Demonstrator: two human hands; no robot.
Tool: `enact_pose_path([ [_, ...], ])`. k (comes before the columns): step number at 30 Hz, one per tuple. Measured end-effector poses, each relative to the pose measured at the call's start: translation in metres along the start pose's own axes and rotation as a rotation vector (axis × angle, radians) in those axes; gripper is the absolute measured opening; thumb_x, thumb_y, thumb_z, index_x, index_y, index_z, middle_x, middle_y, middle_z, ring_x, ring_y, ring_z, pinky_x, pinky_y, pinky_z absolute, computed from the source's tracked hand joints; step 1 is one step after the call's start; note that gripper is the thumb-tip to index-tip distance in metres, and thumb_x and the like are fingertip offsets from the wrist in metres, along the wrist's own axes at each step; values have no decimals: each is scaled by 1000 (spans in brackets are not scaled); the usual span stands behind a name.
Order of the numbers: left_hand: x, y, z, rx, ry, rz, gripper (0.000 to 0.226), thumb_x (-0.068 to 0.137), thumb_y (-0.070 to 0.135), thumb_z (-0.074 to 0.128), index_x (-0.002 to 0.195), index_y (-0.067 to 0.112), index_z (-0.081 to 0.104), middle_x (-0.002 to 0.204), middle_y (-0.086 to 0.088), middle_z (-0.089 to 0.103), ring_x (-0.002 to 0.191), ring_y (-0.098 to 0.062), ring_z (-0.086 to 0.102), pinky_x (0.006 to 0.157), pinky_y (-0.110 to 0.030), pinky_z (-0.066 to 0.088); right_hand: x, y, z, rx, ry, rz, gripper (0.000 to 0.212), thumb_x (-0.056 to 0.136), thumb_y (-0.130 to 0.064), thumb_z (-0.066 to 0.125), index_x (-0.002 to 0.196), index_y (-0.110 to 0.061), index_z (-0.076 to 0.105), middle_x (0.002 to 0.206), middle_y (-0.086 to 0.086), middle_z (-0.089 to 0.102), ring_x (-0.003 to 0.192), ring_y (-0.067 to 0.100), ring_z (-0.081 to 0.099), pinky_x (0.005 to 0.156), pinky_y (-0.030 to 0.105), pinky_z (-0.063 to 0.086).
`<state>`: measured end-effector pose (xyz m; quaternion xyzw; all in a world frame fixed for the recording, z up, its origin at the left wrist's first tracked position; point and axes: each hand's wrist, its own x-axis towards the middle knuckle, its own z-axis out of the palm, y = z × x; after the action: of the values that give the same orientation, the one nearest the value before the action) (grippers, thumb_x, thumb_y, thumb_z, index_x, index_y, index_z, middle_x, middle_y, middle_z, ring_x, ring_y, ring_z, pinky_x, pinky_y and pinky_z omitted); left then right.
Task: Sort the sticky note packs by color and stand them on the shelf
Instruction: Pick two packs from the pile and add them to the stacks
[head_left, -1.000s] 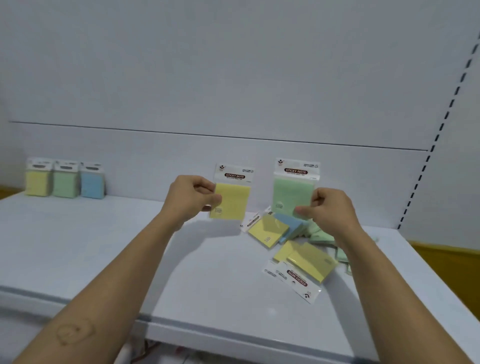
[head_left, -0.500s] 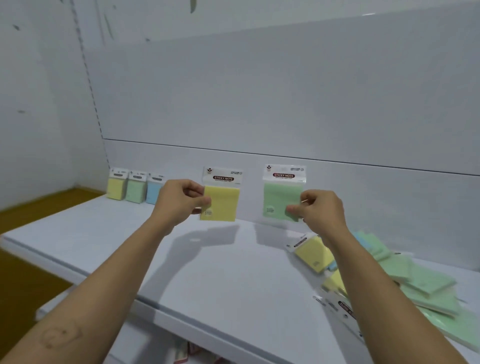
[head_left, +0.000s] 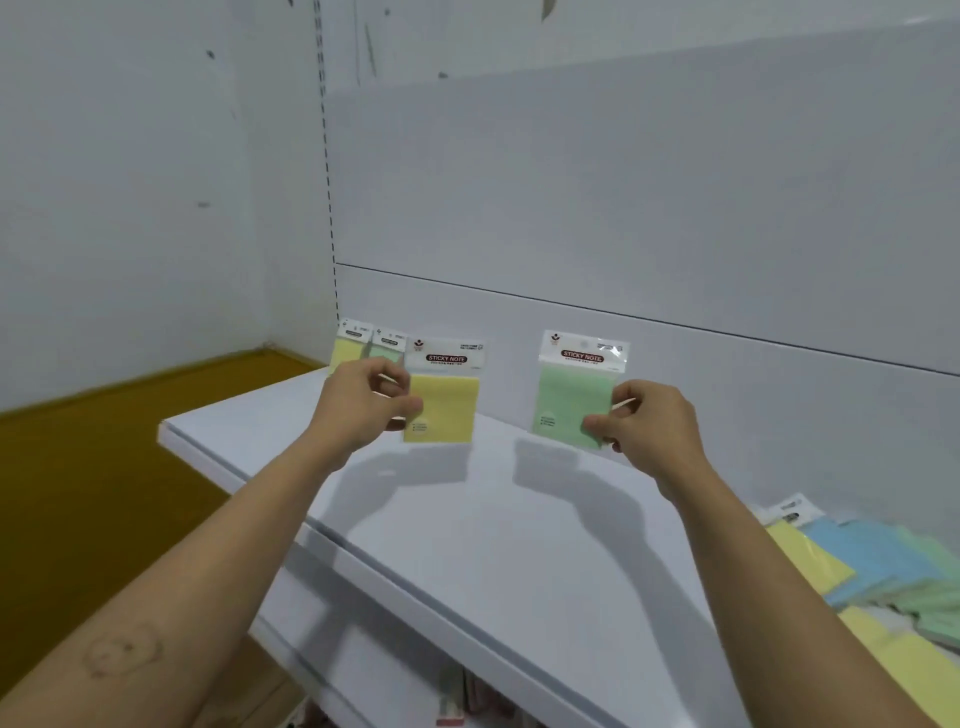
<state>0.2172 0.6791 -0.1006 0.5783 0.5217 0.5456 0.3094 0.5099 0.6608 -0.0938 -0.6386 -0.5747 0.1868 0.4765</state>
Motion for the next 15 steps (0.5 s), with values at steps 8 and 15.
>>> enact_pose_path([
  [8, 33, -35, -109, -98, 88, -38, 24, 73, -7, 76, 86, 11, 66, 74, -11, 67, 69, -26, 68, 66, -39, 59, -2, -64, 107, -32, -80, -52, 17, 66, -9, 79, 76, -13, 67, 66, 2, 70, 60, 23, 63, 67, 40, 56],
  [15, 63, -69, -184, -157, 115, -47, 26, 74, -7, 74, 82, 17, 68, 68, 2, 72, 66, -16, 70, 55, -25, 57, 4, -100, 188, -40, -96, -60, 18, 64, -12, 81, 75, -11, 66, 73, 6, 70, 63, 24, 62, 66, 43, 56],
])
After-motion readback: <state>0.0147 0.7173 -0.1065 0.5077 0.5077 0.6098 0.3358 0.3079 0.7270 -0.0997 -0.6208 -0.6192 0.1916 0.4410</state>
